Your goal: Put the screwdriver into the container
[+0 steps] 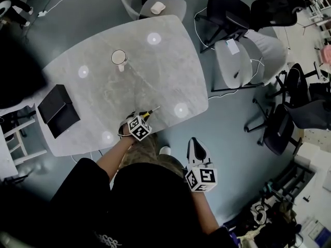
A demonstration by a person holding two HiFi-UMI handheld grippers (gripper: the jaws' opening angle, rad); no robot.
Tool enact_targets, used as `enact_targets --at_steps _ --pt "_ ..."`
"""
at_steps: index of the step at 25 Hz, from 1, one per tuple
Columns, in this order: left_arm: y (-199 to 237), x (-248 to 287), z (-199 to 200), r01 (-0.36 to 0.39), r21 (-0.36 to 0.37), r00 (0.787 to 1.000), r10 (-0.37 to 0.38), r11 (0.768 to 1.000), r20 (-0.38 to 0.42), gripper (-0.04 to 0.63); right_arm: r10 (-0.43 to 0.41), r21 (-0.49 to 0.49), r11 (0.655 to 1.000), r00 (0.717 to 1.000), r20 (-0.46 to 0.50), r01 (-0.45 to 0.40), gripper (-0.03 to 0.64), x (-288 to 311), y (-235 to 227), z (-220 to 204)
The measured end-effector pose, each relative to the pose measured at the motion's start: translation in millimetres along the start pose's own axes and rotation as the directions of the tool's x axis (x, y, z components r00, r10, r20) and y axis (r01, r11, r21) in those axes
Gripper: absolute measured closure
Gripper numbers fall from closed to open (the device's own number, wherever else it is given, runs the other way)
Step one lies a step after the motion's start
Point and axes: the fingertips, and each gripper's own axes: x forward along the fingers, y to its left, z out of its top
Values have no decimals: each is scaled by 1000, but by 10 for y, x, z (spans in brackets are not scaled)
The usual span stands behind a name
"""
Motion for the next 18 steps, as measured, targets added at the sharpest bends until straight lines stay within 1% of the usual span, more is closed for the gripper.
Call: enact_targets --at_steps 3,6,11,18 --pt "-3 -18 -31 4 -9 1000 -5 1000 -9 503 -2 3 1000 1000 9 2 605 -76 -30 -34" --pt "-43 -77 -71 -9 -45 1000 9 999 -4 504 -2 6 1000 1000 22 2 606 -194 -75 -79" --pt "-181 -253 -173 -65 -115 998 67 991 19 506 17 2 1000 998 64 -17 606 -441 -137 -150" --pt "-516 -668 -296 -144 -223 983 166 964 82 506 76 -45 996 990 123 -71 606 -883 -121 -265"
